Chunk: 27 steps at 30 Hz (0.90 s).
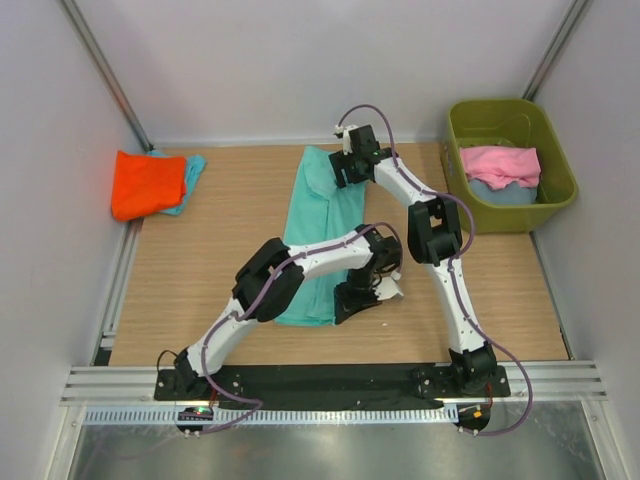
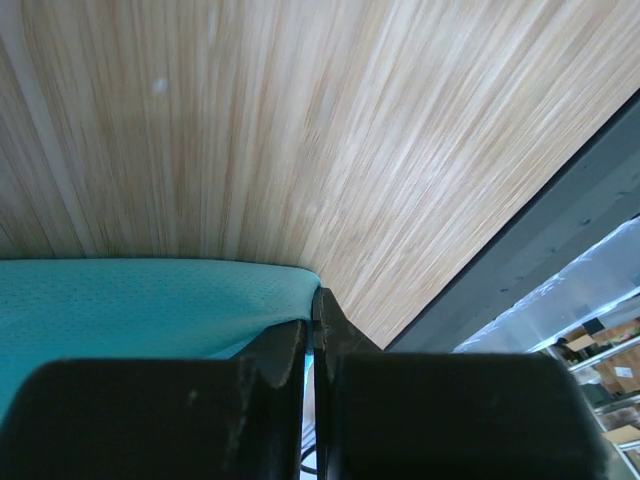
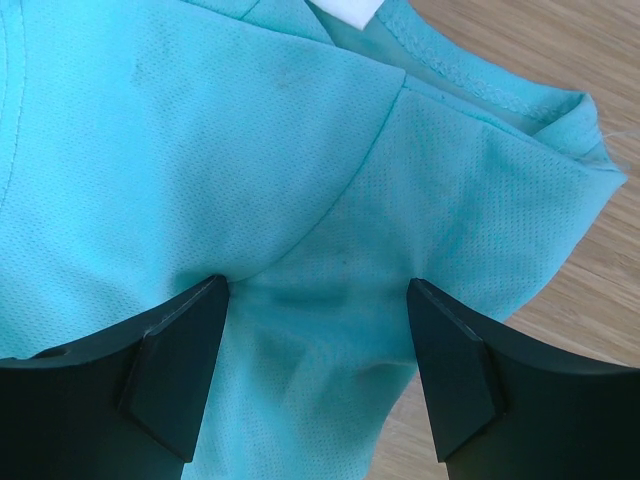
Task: Fold and stack the t-shirts
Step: Fold the tshirt
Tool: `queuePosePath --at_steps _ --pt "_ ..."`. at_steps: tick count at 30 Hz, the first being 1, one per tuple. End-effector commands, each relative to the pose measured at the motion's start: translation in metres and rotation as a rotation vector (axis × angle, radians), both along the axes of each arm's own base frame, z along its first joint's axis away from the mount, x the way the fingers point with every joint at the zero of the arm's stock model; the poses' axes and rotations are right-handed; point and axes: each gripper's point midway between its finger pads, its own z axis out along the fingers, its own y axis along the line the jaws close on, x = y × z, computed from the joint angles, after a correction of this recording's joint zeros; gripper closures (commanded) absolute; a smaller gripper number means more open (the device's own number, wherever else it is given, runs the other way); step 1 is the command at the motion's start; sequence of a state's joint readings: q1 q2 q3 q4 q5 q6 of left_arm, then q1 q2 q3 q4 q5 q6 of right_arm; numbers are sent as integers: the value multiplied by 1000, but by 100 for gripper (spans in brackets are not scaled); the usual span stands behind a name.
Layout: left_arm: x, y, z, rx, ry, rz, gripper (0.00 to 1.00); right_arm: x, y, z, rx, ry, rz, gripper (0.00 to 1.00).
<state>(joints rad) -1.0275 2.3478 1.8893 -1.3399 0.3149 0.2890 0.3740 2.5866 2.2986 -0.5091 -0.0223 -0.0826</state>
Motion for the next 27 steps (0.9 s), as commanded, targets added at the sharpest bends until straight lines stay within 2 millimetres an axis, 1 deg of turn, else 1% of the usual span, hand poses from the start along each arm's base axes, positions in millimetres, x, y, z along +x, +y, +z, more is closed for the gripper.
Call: queuePosePath --at_steps 1,5,8,12,13,14,15,16,17,18,19,20,21,22,23,24,25,26,27 --pt "-1 -29 -11 -55 -27 -30 100 13 0 16 15 -53 8 21" --pt "-7 -38 -12 -60 -33 -49 100 15 1 22 26 -64 9 21" --pt "-12 -41 -12 -60 -44 -68 100 16 -3 28 25 -72 5 21" --pt "-17 -47 -14 -50 -99 -104 100 16 -7 39 22 -87 -3 20" --pt "-17 -50 -13 -57 -114 -116 98 17 -8 44 21 -95 -8 20" --pt "-17 -52 -10 -59 -128 -125 94 18 -10 50 16 -107 -12 20" --pt "-21 -56 -8 -67 -145 -149 86 16 -11 55 12 -110 -16 18" --pt "-19 -63 4 -99 -177 -158 67 19 -19 81 -7 -159 -53 18" --pt "-19 -69 12 -127 -194 -163 61 17 -24 94 -16 -175 -59 17" --pt "-21 -77 20 -165 -213 -168 57 15 -29 108 -26 -195 -63 17" --pt "-19 -83 44 -226 -254 -162 48 14 -36 123 -28 -215 -80 16" --pt "-18 -87 53 -255 -273 -166 41 9 -42 158 -10 -260 -90 16" --pt "-19 -93 67 -295 -297 -164 31 4 -46 169 -2 -265 -100 16" --pt "-19 -97 88 -346 -318 -156 12 0 -54 181 4 -273 -114 16" --pt "-19 -98 101 -376 -332 -143 1 -11 -60 216 26 -312 -126 16" --pt "-19 -99 114 -401 -344 -129 0 -22 -64 213 46 -280 -150 16" --pt "-19 -100 126 -421 -355 -100 1 -32 -70 223 64 -280 -163 16" --pt "-16 -98 152 -475 -393 -78 0 -54 -74 231 80 -262 -167 16" --pt "-14 -94 160 -488 -419 -61 0 -67 -76 236 101 -248 -180 16"
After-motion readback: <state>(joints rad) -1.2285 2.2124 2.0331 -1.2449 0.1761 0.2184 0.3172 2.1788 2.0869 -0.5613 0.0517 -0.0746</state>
